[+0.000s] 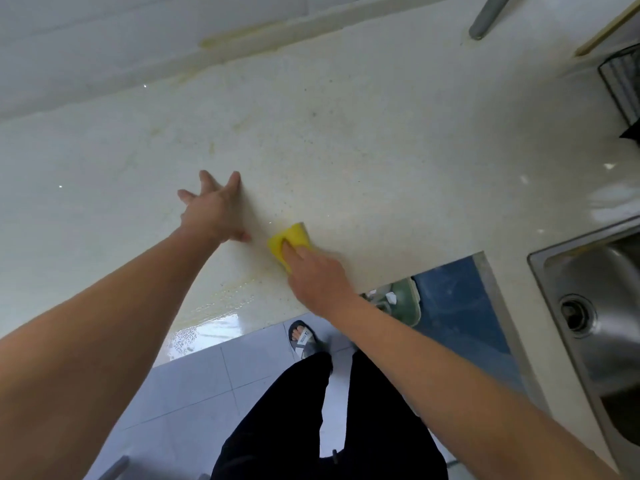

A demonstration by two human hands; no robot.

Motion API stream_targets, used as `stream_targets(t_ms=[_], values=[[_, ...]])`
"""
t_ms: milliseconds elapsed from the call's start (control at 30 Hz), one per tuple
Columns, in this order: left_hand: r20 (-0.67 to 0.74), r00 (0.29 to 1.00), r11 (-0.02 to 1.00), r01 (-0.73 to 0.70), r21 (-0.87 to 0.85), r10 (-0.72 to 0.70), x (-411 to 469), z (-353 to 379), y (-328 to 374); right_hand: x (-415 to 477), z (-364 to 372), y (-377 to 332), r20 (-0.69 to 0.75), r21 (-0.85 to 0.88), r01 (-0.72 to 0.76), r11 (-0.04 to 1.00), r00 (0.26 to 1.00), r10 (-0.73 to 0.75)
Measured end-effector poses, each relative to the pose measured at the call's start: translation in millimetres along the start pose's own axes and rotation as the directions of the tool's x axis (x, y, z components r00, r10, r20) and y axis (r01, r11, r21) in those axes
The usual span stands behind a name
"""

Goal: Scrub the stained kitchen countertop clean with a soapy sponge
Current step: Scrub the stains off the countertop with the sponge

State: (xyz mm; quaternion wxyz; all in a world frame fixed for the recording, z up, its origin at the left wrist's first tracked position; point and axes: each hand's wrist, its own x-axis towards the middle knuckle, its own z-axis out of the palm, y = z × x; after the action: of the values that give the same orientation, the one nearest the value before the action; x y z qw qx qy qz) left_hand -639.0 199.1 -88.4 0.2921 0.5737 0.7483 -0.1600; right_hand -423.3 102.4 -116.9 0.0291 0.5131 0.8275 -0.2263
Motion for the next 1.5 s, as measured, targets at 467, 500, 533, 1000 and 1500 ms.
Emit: stream_targets(t_ms=[467,500,533,1000,1500], values=[[-0.004,0.999,0.999,0.036,-0.017,-0.036,5,1,1,5,-14,63,-0.209,0.03,-0.506,0.862,0.84,0.5],[-0.004,0.999,0.999,0.034,-0.015,-0.034,6,1,1,-9,-3,31,-0.146,0.034,-0.469,0.882,0.871,0.469],[-0.004,0.999,0.999,0.033,-0.017,-0.033,6,1,1,-20,5,3,-0.07,0.036,-0.421,0.907,0.904,0.422],[0.019,0.998,0.998,0.052,-0.017,-0.052,9,3,0,-52,-50,118,-0.237,0.214,-0.679,0.702,0.661,0.712],[0.055,0.998,0.998,0.038,-0.054,-0.035,12,2,2,-10,-53,73,-0.259,0.187,-0.476,0.859,0.82,0.511]])
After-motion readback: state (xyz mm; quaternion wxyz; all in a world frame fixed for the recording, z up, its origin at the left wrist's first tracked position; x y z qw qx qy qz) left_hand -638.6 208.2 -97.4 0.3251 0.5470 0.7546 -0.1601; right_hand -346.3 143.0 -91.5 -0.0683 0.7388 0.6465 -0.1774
